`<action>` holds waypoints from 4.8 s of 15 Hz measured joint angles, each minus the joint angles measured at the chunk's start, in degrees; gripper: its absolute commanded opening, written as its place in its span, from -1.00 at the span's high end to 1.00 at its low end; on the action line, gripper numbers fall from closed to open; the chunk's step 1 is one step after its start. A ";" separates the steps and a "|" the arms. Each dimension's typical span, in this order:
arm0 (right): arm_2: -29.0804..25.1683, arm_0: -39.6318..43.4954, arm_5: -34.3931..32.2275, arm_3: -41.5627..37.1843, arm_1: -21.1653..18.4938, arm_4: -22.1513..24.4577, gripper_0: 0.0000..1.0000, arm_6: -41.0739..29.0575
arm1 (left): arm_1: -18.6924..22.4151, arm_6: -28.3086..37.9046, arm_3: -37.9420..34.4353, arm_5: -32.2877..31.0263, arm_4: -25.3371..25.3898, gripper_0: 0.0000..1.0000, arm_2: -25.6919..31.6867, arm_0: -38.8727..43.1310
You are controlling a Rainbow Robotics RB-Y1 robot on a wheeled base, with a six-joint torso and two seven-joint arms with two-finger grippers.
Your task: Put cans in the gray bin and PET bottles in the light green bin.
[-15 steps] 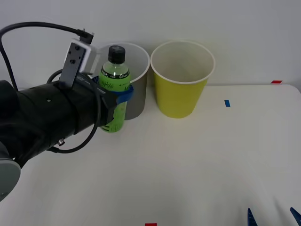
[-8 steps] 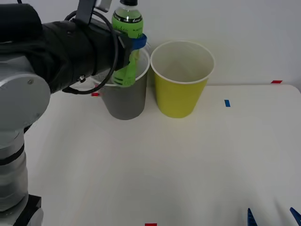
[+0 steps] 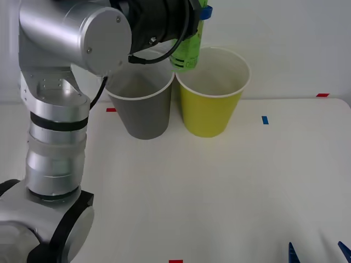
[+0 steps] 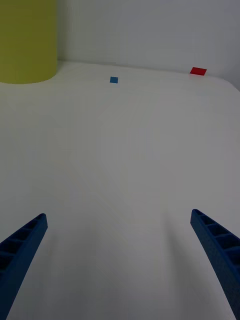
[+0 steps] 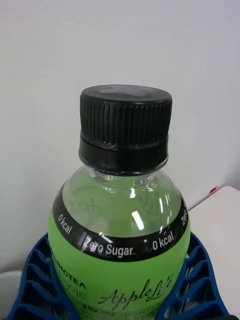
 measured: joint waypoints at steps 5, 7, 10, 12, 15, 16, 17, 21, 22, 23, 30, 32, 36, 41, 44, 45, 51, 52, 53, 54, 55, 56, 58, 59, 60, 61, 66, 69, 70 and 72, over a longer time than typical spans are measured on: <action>0.00 0.00 0.00 0.00 0.00 0.00 -1.00 0.00 | -4.31 -4.85 12.67 -13.87 -0.94 1.00 -2.46 -3.28; 0.00 0.00 0.00 0.00 0.00 0.00 -1.00 0.00 | -4.67 -4.95 16.52 -19.74 -1.02 0.99 -3.98 -3.57; 0.00 0.00 0.00 0.00 0.00 0.00 -1.00 0.00 | -5.50 -4.74 21.20 -24.84 -0.64 1.00 -5.34 -3.67; 0.00 0.00 0.00 0.00 0.00 0.00 -1.00 0.00 | -5.59 -4.94 23.38 -26.89 -0.48 1.00 -5.46 -3.68; 0.00 0.00 0.00 0.00 0.00 0.00 -1.00 0.00 | -5.61 -5.55 26.34 -30.49 -0.61 1.00 -5.98 -3.66; 0.00 0.00 0.00 0.00 0.00 0.00 -1.00 0.00 | -5.61 -5.78 27.00 -31.52 -0.83 0.99 -6.24 -3.67; 0.00 0.00 0.00 0.00 0.00 0.00 -1.00 0.00 | -5.61 -5.97 27.28 -31.92 -1.00 1.00 -6.35 -3.67; 0.00 0.00 0.00 0.00 0.00 0.00 -1.00 0.00 | -5.61 -5.62 27.48 -32.56 -0.18 -1.00 -6.42 -3.62; 0.00 0.00 0.00 0.00 0.00 0.00 -1.00 0.00 | -5.61 -5.43 27.48 -32.60 0.33 -1.00 -6.42 -3.63; 0.00 0.00 0.00 0.00 0.00 0.00 -1.00 0.00 | -5.61 -5.34 27.48 -32.62 0.87 -1.00 -6.42 -3.63; 0.00 0.00 0.00 0.00 0.00 0.00 -1.00 0.00 | -3.75 -5.69 21.52 -23.27 4.21 -1.00 -5.40 -3.55; 0.00 0.00 0.00 0.00 0.00 0.00 -1.00 0.00 | -0.97 -5.64 16.01 -19.04 4.62 -1.00 -4.58 -3.41; 0.00 0.00 0.00 0.00 0.00 0.00 -1.00 0.00 | 3.89 -6.27 10.40 -18.07 4.97 -1.00 -4.32 -1.94; 0.00 0.00 0.00 0.00 0.00 0.00 -1.00 0.00 | 5.44 -8.13 -8.30 -18.24 3.51 -1.00 -3.61 15.87; 0.00 0.00 0.00 0.00 0.00 0.00 -1.00 0.00 | 7.52 -8.98 -20.25 -18.28 2.89 -1.00 -2.19 28.32; 0.00 0.00 0.00 0.00 0.00 0.00 -1.00 0.00 | 8.02 -9.13 -23.14 -18.41 2.81 -1.00 -1.67 32.22; 0.00 0.00 0.00 0.00 0.00 0.00 -1.00 0.00 | 11.74 -10.38 -29.31 -28.50 4.18 -1.00 -1.84 51.38; 0.00 0.00 0.00 0.00 0.00 0.00 -1.00 0.00 | 12.36 -10.51 -29.65 -29.65 4.64 -1.00 -2.10 53.75; 0.00 0.00 0.00 0.00 0.00 0.00 -1.00 0.00 | 12.72 -10.60 -30.06 -30.94 5.03 -1.00 -2.28 56.16; 0.00 0.00 0.00 0.00 0.00 0.00 -1.00 0.00 | 12.96 -10.66 -30.62 -32.44 5.32 -1.00 -2.36 59.21; 0.00 0.00 0.00 0.00 0.00 0.00 -1.00 0.00 | 13.19 -10.78 -31.28 -34.34 5.49 -1.00 -2.40 62.50; 0.00 0.00 0.00 0.00 0.00 0.00 -1.00 0.00 | 13.40 -10.90 -31.74 -36.20 5.55 -1.00 -2.42 65.55; 0.00 0.00 0.00 0.00 0.00 0.00 -1.00 0.00 | 13.23 -11.06 -32.12 -39.68 5.54 -1.00 -2.32 71.37; 0.00 0.00 0.00 0.00 0.00 0.00 -1.00 0.00 | 12.64 -11.13 -32.19 -40.44 5.45 -1.00 -1.99 73.65; 0.00 0.00 0.00 0.00 0.00 0.00 -1.00 0.00 | 11.78 -11.24 -32.21 -40.85 5.40 -1.00 -1.33 75.84; 0.00 0.00 0.00 0.00 0.00 0.00 -1.00 0.00 | 11.23 -11.36 -32.21 -41.08 5.56 -1.00 -0.37 77.31; 0.00 0.00 0.00 0.00 0.00 0.00 -1.00 0.00 | 14.00 -11.06 -28.59 -47.64 7.16 -1.00 3.31 80.08; 0.00 0.00 0.00 0.00 0.00 0.00 -1.00 0.00 | 15.24 -4.68 -22.79 -59.23 -0.26 -1.00 -0.22 82.21; 0.00 0.00 0.00 0.00 0.00 0.00 -1.00 0.00 | 15.40 -0.61 -21.79 -61.35 -4.46 -1.00 -1.56 83.57; 0.00 0.00 0.00 0.00 0.00 0.00 -1.00 0.00 | 15.57 6.12 -20.66 -64.76 -13.05 -1.00 -4.25 87.89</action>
